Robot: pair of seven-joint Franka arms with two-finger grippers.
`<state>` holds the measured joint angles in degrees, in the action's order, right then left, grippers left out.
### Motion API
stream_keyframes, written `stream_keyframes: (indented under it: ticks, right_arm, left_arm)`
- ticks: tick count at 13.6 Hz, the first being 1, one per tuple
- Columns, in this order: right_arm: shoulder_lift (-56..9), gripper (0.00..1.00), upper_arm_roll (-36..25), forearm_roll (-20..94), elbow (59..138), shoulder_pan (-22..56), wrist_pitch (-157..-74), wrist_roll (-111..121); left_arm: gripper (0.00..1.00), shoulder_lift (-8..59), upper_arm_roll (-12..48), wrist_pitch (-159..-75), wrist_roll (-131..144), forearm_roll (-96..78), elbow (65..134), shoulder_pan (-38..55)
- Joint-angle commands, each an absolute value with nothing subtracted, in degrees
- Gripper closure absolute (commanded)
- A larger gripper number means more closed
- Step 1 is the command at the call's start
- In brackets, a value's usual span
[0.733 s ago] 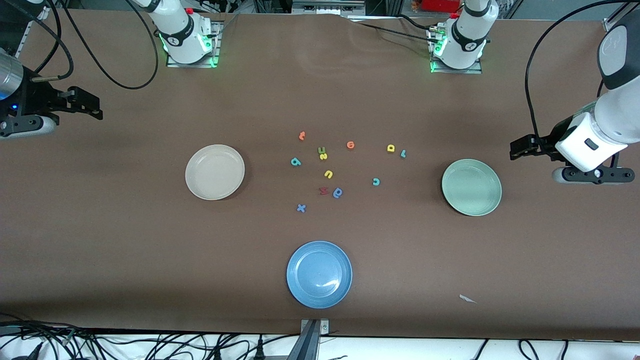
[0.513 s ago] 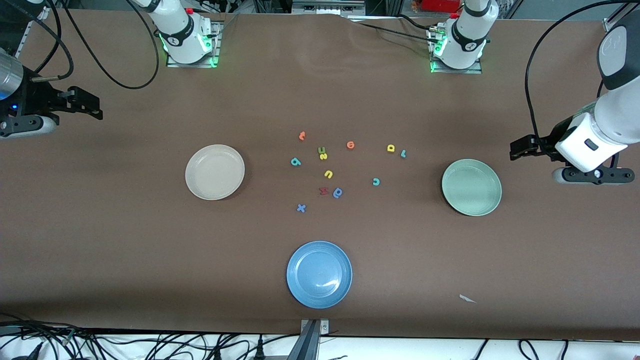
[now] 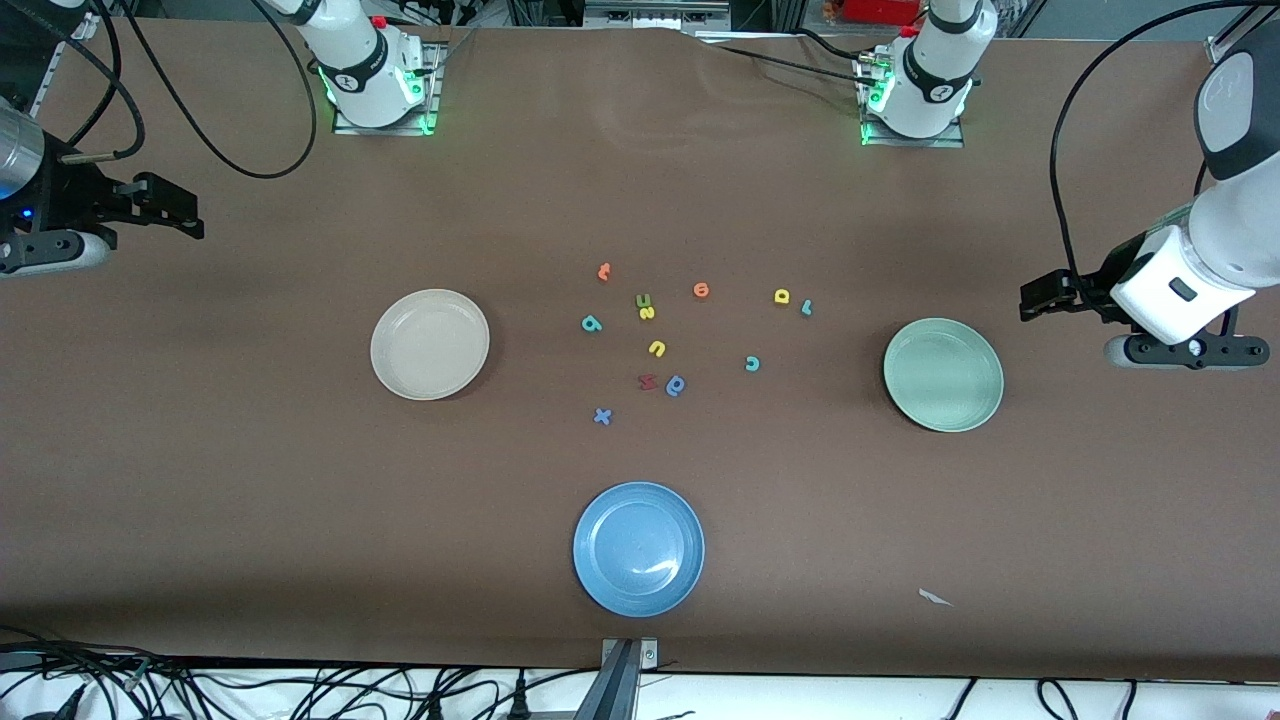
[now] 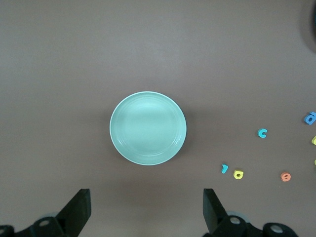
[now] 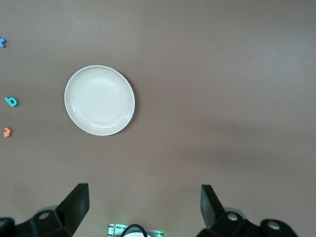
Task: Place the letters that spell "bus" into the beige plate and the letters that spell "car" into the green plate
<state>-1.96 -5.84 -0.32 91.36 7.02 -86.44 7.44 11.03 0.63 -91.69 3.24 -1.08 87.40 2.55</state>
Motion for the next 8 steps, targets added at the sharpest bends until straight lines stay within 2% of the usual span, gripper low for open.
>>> stream_keyframes:
  ticks: [1,8]
  right_arm:
    - [-2.11,0.00,-5.89,0.09,90.26,6.77,-85.34,7.65]
    - [-2.11,0.00,-5.98,0.00,90.26,6.77,-85.34,7.65]
  left_arm:
    - [0.00,10.81,0.53,-92.20,1.93,-2.90,87.63,2.20]
    - [0.00,10.81,0.53,-92.11,1.93,-2.90,87.37,2.63]
